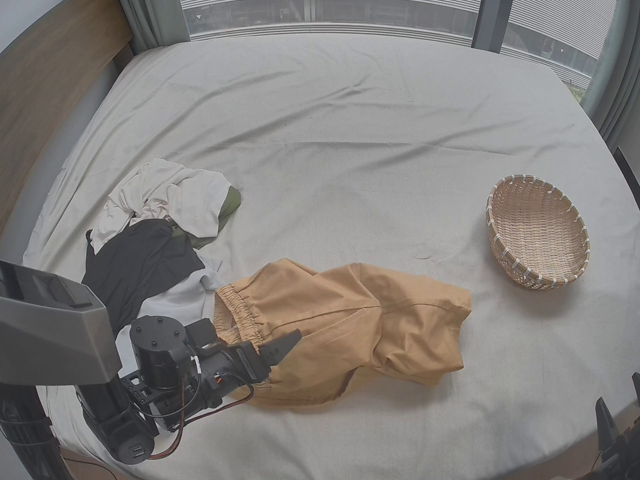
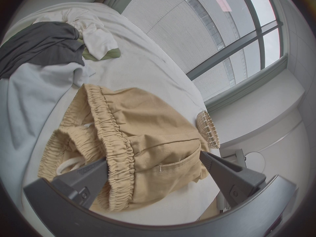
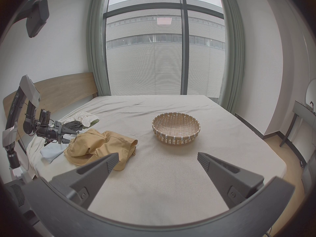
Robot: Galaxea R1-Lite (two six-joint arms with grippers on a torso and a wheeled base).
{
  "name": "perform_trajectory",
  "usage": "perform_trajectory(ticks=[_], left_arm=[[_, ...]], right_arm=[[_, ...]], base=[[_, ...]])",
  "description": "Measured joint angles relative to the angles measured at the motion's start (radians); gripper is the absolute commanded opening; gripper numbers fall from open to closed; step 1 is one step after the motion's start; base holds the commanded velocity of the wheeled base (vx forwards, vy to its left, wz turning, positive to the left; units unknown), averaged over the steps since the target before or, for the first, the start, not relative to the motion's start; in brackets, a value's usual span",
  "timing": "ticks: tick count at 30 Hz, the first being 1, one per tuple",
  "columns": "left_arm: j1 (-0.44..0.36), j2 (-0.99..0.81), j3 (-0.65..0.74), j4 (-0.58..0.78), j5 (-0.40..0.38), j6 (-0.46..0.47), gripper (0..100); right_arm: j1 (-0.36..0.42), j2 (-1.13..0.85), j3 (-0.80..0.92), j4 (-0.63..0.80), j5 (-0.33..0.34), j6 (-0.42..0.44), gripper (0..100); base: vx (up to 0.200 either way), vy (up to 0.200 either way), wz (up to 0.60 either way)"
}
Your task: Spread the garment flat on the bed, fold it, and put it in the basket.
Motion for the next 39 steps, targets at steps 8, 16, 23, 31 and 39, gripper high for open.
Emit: perform_trajectory(ticks=[8, 16, 23, 31, 39], left_arm=[[-0.002, -0.02, 0.006, 0.001, 0.003, -0.018, 100], [-0.035, 0.04, -0.024, 0.0, 0.018, -0.013, 100], [-0.046, 0.077, -0.057, -0.001, 0.02, -0.013, 100], [-0.038, 0.093, -0.07, 0.001, 0.038, -0.017, 0], [-0.008, 0.053, -0.092, 0.0, 0.059, -0.021, 0]], right_arm=[[0.0, 0.0, 0.0, 0.0, 0.0, 0.0, 100], [0.0, 0.0, 0.0, 0.0, 0.0, 0.0, 100], [0.0, 0.0, 0.0, -0.001, 0.0, 0.0, 100], [0.0, 0.0, 0.0, -0.001, 0.0, 0.0, 100], [0.0, 0.0, 0.0, -0.002, 0.0, 0.0, 100]], base=[[0.0, 0.0, 0.0], [0.0, 0.0, 0.0], [0.0, 0.0, 0.0], [0.0, 0.0, 0.0], [0.0, 0.0, 0.0]])
